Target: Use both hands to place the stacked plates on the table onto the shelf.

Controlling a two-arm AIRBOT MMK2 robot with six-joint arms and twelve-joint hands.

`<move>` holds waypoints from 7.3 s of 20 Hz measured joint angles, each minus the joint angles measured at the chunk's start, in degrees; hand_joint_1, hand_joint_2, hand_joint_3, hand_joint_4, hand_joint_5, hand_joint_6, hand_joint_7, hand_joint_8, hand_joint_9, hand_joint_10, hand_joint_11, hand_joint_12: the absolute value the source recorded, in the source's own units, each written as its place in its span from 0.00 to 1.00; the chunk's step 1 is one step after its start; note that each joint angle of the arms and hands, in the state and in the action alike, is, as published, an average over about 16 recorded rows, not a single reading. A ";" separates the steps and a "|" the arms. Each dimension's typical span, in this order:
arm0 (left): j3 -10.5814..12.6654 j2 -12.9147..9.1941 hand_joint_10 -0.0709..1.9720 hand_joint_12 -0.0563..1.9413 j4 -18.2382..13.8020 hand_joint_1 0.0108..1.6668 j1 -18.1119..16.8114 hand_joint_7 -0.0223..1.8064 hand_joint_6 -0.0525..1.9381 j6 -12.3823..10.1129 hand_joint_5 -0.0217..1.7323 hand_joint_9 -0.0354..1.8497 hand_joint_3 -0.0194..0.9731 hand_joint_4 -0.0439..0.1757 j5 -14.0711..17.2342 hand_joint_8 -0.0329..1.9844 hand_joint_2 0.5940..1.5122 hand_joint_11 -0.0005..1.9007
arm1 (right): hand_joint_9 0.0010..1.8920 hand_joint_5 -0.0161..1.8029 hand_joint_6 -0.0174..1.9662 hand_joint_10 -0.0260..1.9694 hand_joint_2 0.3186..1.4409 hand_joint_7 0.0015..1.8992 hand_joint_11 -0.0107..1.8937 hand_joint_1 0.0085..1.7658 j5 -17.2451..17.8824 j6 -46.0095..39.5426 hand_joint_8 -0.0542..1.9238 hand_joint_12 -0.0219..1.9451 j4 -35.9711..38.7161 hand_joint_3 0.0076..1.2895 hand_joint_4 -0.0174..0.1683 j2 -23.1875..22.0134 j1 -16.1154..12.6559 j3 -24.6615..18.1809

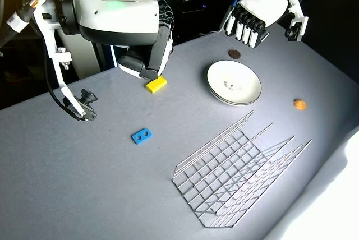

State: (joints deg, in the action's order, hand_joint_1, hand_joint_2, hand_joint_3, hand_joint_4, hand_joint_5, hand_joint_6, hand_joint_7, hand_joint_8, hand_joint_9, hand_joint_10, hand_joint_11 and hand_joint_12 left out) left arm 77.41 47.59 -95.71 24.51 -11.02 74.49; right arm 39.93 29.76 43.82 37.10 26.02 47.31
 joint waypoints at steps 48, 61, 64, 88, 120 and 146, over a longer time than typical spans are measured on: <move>27.04 11.87 0.04 0.03 0.96 0.00 23.04 0.02 0.02 10.60 0.02 0.03 0.04 0.22 0.71 0.01 0.64 0.01 | 0.01 0.02 0.02 0.02 0.65 0.01 0.01 0.64 0.89 -0.09 0.03 0.16 5.24 0.01 0.14 0.02 0.90 -0.03; 27.33 12.14 0.04 0.02 0.55 0.00 25.30 0.02 0.02 13.21 0.02 0.03 0.04 0.19 1.03 0.01 0.64 0.01 | 0.01 0.03 0.02 0.02 0.65 0.01 0.01 0.64 2.90 1.80 0.03 0.16 5.28 0.01 0.13 -0.86 2.99 -0.03; 26.91 12.17 0.04 0.02 0.30 0.00 25.36 0.02 0.02 13.52 0.02 0.02 0.04 0.18 0.87 0.01 0.64 0.01 | 0.01 0.04 0.02 0.02 0.65 0.01 0.01 0.65 2.61 2.84 0.03 0.17 4.75 0.01 0.13 -0.62 3.48 -0.04; 15.09 12.31 0.04 0.03 -3.72 0.00 18.73 0.01 0.02 11.18 0.01 0.03 0.04 0.17 -5.62 0.01 0.64 0.01 | 0.03 0.06 0.02 0.02 0.65 0.03 0.01 0.67 -15.20 15.62 0.03 0.23 -9.85 0.01 0.14 21.87 2.47 6.00; 14.67 12.48 0.04 0.03 -4.00 0.00 17.98 0.01 0.02 10.87 0.02 0.03 0.04 0.17 -5.87 0.01 0.65 0.01 | 0.42 0.39 0.09 0.04 0.64 0.40 0.28 0.64 -16.65 25.02 0.07 0.48 -14.24 0.01 0.10 44.04 7.08 20.71; 22.51 6.39 0.04 0.03 -2.51 0.00 4.31 0.02 0.04 -0.97 0.03 0.03 0.04 0.23 -3.30 0.02 0.65 0.01 | 0.70 0.53 0.49 0.02 0.57 0.58 0.53 0.67 -17.37 24.23 0.42 0.43 -19.51 0.00 0.11 33.84 -1.69 9.44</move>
State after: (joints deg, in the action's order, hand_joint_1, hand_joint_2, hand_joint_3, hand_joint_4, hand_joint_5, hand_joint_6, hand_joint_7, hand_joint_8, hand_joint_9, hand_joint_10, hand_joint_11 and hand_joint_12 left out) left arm 99.92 53.98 -98.22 28.81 -11.98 71.19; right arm 22.56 53.99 24.31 70.94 24.33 56.75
